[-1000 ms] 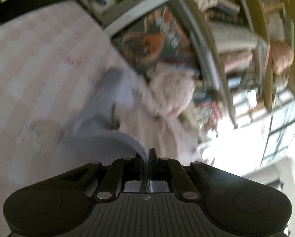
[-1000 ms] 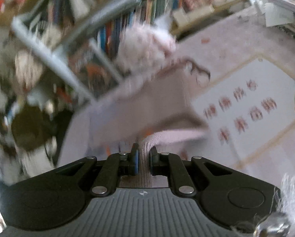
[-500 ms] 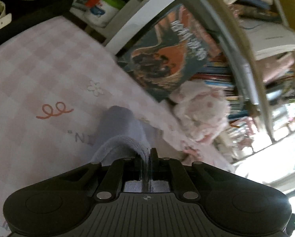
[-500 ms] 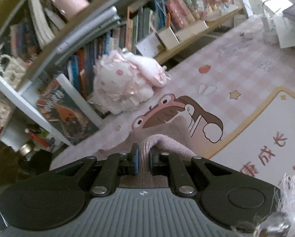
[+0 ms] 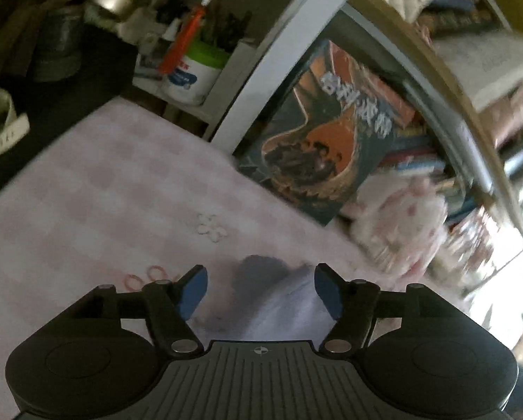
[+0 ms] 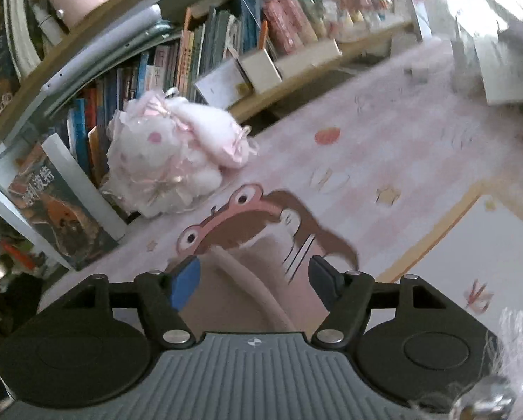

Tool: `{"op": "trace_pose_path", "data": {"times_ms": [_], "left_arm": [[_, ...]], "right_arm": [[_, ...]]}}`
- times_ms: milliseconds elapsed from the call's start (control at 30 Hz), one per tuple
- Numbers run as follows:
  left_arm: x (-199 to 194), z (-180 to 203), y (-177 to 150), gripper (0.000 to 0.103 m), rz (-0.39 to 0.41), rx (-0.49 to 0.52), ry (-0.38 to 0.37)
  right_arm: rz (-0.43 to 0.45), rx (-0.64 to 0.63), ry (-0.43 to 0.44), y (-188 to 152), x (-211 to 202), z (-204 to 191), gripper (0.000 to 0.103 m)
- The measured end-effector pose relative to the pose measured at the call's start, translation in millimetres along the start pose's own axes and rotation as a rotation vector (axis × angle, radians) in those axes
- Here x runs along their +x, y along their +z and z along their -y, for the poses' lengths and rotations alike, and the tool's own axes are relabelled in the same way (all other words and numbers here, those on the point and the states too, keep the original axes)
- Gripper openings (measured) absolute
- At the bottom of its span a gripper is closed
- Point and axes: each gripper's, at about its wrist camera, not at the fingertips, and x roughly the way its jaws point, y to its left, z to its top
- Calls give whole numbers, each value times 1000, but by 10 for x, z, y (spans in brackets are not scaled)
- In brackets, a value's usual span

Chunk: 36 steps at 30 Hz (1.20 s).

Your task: Fold clothes

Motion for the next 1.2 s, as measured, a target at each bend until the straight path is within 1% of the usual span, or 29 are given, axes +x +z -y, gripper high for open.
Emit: {"op": "trace_pose_path", "data": {"times_ms": [33,67,167,233,267,300,333,367,400,433,500,533,567,633,700,767,867,933,967,1000,1033,1067,1100,1133,1167,1200], "left_arm": [[20,15,-13,68,-11,35,9],[53,62,-40,68,-17,78,14],[180,238,-134,67,-23,221,18],[292,364,-190,66,-30,308,25],[358,423,-212,57,-38,345,30],[437,455,-217,46,-62,360,28],[514,484,-221,26,-85,373,26],[563,491,-214,9,-104,371,27],[568,487,-197,4,-101,361,26],[569,479,-179,4,-96,348,22],[473,410,-119,4,-49,262,-32],[437,375,-95,4,-31,225,-45],[431,343,-81,4,-25,199,-46],[581,295,-77,4,-58,183,-14],[773,255,-111,5,-115,184,35],[818,246,-128,5,-118,169,43],[853,228,-135,12,-122,152,48],[835,208,-117,13,-124,146,42],[797,194,-99,18,-117,129,47],[757,181,-83,21,-108,112,53],[699,176,-76,34,-87,103,72],[631,179,-68,43,-56,101,93],[546,184,-69,46,-27,101,104],[464,188,-75,48,-11,103,97],[382,191,-83,48,4,105,89],[295,197,-107,49,9,109,76]], "right_arm": [[12,-21,-15,12,-9,7,66],[4,-72,-25,10,17,-26,66],[-33,-286,-41,-66,182,-224,63],[-43,-409,-45,-138,301,-347,58],[-48,-445,-49,-155,367,-386,56],[-54,-471,-54,-164,435,-416,51],[-64,-487,-66,-162,504,-429,44],[-75,-498,-80,-156,575,-436,38],[-85,-494,-81,-145,614,-421,23],[-95,-484,-77,-133,642,-398,7],[-68,-387,-32,-75,549,-280,6],[-52,-333,-6,-44,491,-215,6],[-28,-273,20,-13,413,-137,6],[-18,-204,26,8,371,-29,5],[-57,-186,14,-3,495,18,5],[-108,-185,-10,-36,685,45,6],[-104,-199,-13,-42,711,35,6],[-101,-208,-17,-35,705,23,7],[-99,-213,-25,-28,683,13,8],[-96,-217,-34,-25,657,4,18],[-86,-221,-49,-25,616,-8,29],[-72,-223,-53,-28,560,-10,34],[-58,-224,-53,-33,501,-9,38],[-47,-230,-50,-39,442,-17,40],[-39,-240,-51,-45,385,-31,42],[-29,-257,-57,-63,315,-49,46]]}}
